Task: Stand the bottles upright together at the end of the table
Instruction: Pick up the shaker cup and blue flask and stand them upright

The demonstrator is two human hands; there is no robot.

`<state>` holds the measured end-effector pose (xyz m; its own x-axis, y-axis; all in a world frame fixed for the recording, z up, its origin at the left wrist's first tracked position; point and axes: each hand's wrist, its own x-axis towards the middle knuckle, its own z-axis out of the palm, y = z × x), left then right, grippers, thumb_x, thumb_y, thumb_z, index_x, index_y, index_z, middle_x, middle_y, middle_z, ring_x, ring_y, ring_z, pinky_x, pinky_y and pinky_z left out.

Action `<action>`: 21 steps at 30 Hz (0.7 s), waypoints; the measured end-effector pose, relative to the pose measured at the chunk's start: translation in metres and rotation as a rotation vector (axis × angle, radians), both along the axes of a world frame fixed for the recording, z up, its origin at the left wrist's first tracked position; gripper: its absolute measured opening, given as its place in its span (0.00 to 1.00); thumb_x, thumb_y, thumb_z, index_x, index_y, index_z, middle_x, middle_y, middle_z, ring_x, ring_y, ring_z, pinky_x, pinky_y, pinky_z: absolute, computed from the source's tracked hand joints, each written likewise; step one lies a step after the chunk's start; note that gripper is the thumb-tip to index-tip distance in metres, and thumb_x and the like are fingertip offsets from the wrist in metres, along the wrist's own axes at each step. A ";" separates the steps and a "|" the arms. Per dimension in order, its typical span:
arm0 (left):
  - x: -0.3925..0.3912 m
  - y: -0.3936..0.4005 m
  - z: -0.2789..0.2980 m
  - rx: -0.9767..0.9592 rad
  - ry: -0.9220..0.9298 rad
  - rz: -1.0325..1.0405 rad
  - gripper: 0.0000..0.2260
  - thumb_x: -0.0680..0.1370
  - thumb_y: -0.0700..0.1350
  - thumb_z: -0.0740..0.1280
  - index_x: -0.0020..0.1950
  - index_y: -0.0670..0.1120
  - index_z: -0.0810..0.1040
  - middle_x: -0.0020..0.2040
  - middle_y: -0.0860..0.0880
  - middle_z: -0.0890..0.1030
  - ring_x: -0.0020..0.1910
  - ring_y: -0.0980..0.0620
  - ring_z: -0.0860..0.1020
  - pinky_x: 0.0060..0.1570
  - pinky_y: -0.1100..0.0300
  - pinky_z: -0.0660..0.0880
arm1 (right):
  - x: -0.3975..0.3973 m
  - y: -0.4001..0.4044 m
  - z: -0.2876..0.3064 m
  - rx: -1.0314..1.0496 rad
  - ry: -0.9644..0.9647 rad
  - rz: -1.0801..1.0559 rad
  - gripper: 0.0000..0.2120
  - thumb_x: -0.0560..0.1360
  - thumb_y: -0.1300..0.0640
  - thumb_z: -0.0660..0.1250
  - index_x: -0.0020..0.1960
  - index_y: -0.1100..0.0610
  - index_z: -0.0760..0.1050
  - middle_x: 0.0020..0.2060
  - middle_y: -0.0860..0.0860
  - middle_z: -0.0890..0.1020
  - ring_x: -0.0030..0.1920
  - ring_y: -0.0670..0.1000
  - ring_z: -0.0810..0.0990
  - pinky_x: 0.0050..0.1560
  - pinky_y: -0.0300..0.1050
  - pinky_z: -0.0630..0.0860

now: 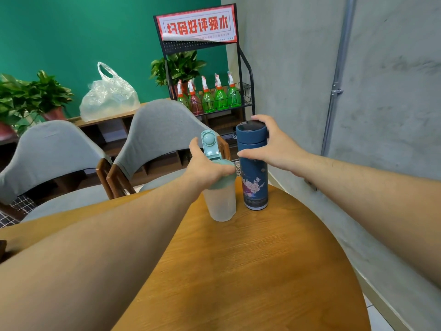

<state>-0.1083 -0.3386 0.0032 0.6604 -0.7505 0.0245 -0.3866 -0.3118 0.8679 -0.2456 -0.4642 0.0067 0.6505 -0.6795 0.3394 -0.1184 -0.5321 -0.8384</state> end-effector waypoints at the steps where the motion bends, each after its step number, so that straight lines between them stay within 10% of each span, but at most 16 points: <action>1: 0.001 -0.001 0.002 0.006 0.015 0.013 0.52 0.69 0.46 0.78 0.79 0.52 0.42 0.68 0.44 0.69 0.60 0.46 0.71 0.55 0.51 0.71 | 0.000 -0.001 0.000 0.001 0.006 0.002 0.42 0.68 0.56 0.79 0.74 0.48 0.58 0.60 0.48 0.71 0.56 0.48 0.74 0.40 0.33 0.75; 10: -0.003 -0.002 -0.003 -0.098 0.053 0.074 0.35 0.68 0.44 0.80 0.67 0.49 0.63 0.60 0.46 0.74 0.58 0.46 0.74 0.52 0.52 0.74 | 0.000 -0.003 -0.002 -0.003 0.010 -0.004 0.41 0.69 0.56 0.78 0.73 0.48 0.58 0.58 0.46 0.70 0.54 0.49 0.75 0.40 0.33 0.74; 14: -0.008 -0.001 -0.013 -0.142 -0.069 0.130 0.25 0.68 0.50 0.80 0.54 0.49 0.68 0.56 0.46 0.77 0.50 0.50 0.76 0.35 0.61 0.70 | -0.001 -0.002 -0.001 -0.007 0.018 -0.010 0.41 0.69 0.56 0.78 0.73 0.48 0.58 0.58 0.46 0.70 0.54 0.49 0.75 0.40 0.33 0.75; 21: -0.008 0.017 -0.014 -0.049 -0.430 0.050 0.24 0.68 0.59 0.77 0.54 0.51 0.70 0.54 0.52 0.73 0.50 0.54 0.73 0.35 0.67 0.68 | -0.001 -0.002 -0.002 -0.028 0.025 -0.047 0.43 0.68 0.55 0.79 0.74 0.49 0.58 0.60 0.47 0.71 0.55 0.48 0.74 0.38 0.31 0.73</action>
<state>-0.1167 -0.3217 -0.0107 0.6177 -0.7092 0.3399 -0.7018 -0.3019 0.6453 -0.2461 -0.4667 0.0048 0.6268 -0.6999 0.3425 -0.1644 -0.5485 -0.8198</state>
